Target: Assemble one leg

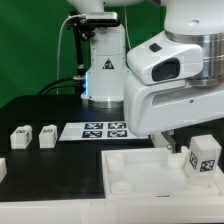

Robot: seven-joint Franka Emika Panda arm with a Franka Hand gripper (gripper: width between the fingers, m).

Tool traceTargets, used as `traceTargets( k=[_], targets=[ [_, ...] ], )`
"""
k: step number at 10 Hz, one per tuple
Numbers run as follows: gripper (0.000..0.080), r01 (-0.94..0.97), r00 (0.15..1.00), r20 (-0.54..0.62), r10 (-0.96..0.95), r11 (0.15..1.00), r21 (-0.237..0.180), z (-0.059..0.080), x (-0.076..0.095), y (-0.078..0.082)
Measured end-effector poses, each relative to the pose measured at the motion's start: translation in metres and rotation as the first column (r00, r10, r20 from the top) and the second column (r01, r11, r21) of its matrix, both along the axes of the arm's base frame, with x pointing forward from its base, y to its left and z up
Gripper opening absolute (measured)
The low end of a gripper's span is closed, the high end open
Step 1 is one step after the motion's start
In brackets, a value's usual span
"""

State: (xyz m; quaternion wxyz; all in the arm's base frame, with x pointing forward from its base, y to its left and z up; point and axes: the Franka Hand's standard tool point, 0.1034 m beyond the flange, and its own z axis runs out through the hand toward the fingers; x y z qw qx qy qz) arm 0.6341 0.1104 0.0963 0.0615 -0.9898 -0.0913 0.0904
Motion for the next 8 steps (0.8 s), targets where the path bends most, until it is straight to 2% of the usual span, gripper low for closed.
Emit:
traceTargets(
  k=[1,2,3,4,7,8],
  targets=[
    [0.0622,0.0,1.0,0.0,0.0,1.0,0.0,-0.0002,-0.0001,0.0],
    [0.0442,0.008,1.0,-0.001,-0.008,1.0,-0.001,-0.0003,-0.0001,0.0001],
    [0.0442,0.034,0.999,-0.004,-0.034,0.999,-0.006,-0.0003,-0.0002,0.0003],
    [0.0287,0.07,0.997,-0.008,-0.07,0.997,-0.012,-0.0003,-0.0002,0.0005],
    [0.0288,0.34,0.94,-0.007,-0.341,0.938,-0.064,-0.0017,0.0013,0.0013],
    [0.0288,0.436,0.9,0.041,-0.434,0.898,-0.058,-0.0021,0.0001,0.0001]
  ],
)
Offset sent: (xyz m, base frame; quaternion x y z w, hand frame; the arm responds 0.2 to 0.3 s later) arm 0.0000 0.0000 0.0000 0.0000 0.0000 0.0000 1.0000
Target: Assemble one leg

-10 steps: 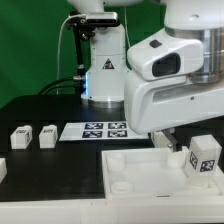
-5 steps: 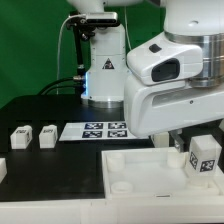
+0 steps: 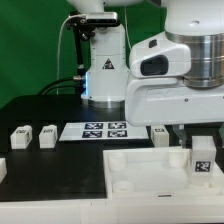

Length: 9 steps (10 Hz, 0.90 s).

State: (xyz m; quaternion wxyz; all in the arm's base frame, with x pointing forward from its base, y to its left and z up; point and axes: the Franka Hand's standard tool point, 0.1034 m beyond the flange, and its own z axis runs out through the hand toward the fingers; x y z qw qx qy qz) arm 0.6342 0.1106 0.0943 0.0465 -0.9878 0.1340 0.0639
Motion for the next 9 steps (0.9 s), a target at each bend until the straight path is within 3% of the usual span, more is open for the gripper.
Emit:
traceTargets(
  k=[3,5,6,9],
  targets=[
    [0.029,0.379,0.925,0.032,-0.378,0.925,-0.018,0.0011,-0.0067,-0.0036],
    [0.029,0.618,0.786,0.002,-0.619,0.785,-0.027,0.0019,-0.0061,-0.0038],
    [0.029,0.666,0.746,-0.003,-0.666,0.746,-0.028,0.0021,-0.0054,-0.0033],
    [0.0291,0.854,0.519,-0.011,-0.855,0.519,-0.041,0.0023,-0.0016,-0.0011]
  ],
)
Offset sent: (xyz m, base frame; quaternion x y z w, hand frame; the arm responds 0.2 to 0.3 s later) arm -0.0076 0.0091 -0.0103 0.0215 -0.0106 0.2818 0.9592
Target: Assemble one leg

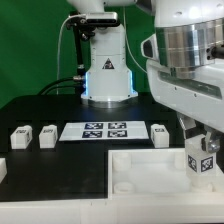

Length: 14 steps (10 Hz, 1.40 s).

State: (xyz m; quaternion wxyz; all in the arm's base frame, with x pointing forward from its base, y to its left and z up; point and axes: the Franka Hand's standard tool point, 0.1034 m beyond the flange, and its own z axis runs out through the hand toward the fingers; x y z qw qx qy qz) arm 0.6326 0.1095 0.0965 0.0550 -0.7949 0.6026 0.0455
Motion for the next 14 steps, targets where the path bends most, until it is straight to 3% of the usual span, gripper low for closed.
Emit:
traceTargets(
  k=[2,5,7,8,9,10,12,14],
  targets=[
    [0.0291,0.157,0.987,-0.021,-0.157,0.988,-0.005,0.0,0.0,0.003],
    [0.0291,0.161,0.987,-0.022,-0.161,0.987,-0.006,0.0,-0.001,0.004],
    [0.0562,-0.017,1.0,-0.004,0.017,1.0,-0.004,-0.005,-0.003,0.009],
    [0.0562,-0.096,0.995,0.001,0.096,0.995,-0.004,-0.006,-0.004,0.012],
    [0.0631,-0.207,0.978,0.018,0.207,0.978,-0.004,-0.005,-0.004,0.012],
    [0.0644,-0.269,0.963,0.031,0.269,0.963,-0.006,-0.004,-0.003,0.012],
    [0.0649,-0.46,0.886,0.057,0.46,0.888,-0.014,-0.005,-0.004,0.012],
    [0.0649,-0.735,0.672,0.087,0.736,0.677,-0.045,-0.008,-0.003,0.008]
  ],
)
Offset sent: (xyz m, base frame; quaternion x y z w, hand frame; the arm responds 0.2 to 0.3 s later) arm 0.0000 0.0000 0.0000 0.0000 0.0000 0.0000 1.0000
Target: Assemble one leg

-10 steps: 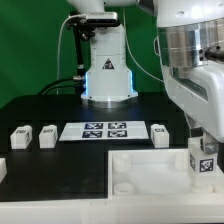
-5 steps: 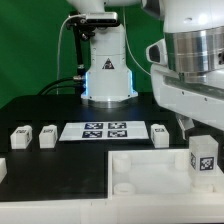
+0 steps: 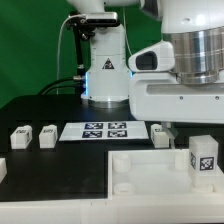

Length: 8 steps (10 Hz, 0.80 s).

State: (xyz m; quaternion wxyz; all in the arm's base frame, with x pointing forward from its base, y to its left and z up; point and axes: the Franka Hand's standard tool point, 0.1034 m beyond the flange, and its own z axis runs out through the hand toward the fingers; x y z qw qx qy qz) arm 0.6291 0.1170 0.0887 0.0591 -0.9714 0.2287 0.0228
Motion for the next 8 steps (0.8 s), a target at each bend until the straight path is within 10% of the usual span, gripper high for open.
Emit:
traceTargets(
  k=[4,6,8],
  targets=[
    [0.0649,-0.22,0.975,0.025,0.22,0.975,-0.012,-0.0011,-0.001,0.0015],
    [0.0378,-0.075,0.997,0.008,0.075,0.997,-0.008,-0.0011,-0.0013,0.0032],
    [0.0301,0.083,0.996,-0.012,-0.083,0.996,-0.011,-0.0012,-0.0015,0.0024]
  ],
)
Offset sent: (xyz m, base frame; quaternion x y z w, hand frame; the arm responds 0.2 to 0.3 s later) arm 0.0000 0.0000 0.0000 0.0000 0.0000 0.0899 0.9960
